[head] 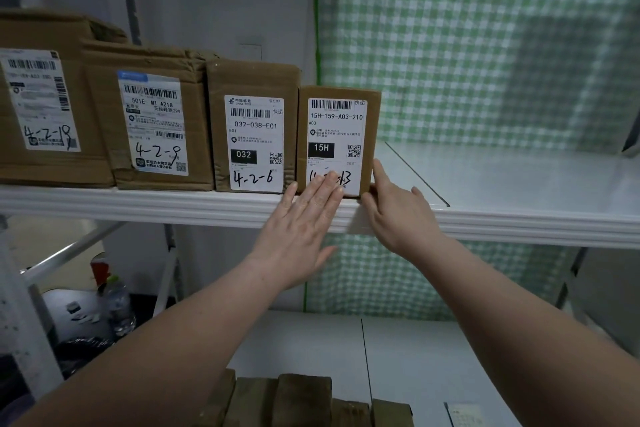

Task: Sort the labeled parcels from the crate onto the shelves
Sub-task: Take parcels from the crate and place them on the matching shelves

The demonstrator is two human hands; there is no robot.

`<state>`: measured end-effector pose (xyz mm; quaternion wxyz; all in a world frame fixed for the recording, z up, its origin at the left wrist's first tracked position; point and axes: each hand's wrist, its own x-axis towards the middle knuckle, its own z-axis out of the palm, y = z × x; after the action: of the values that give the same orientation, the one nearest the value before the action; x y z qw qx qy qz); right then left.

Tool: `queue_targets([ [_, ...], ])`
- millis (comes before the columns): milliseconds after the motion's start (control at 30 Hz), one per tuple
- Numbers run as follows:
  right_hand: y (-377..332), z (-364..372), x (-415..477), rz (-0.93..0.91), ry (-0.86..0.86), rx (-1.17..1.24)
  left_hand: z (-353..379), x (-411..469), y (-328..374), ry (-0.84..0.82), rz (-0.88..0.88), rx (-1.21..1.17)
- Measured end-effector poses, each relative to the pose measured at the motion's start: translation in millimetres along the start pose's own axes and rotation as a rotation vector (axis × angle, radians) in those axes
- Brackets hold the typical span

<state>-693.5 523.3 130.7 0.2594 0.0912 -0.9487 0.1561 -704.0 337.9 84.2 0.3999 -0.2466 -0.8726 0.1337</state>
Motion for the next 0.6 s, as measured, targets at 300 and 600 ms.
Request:
queue_targets([
  [300, -5, -5, -5, -0.025, 0.001, 0.037, -11, -7, 0, -0.072, 0.025, -0.042],
  [600, -6, -7, -7, 0.021, 0.064, 0.096, -27, -11, -3, -0.159, 0.035, -0.053],
])
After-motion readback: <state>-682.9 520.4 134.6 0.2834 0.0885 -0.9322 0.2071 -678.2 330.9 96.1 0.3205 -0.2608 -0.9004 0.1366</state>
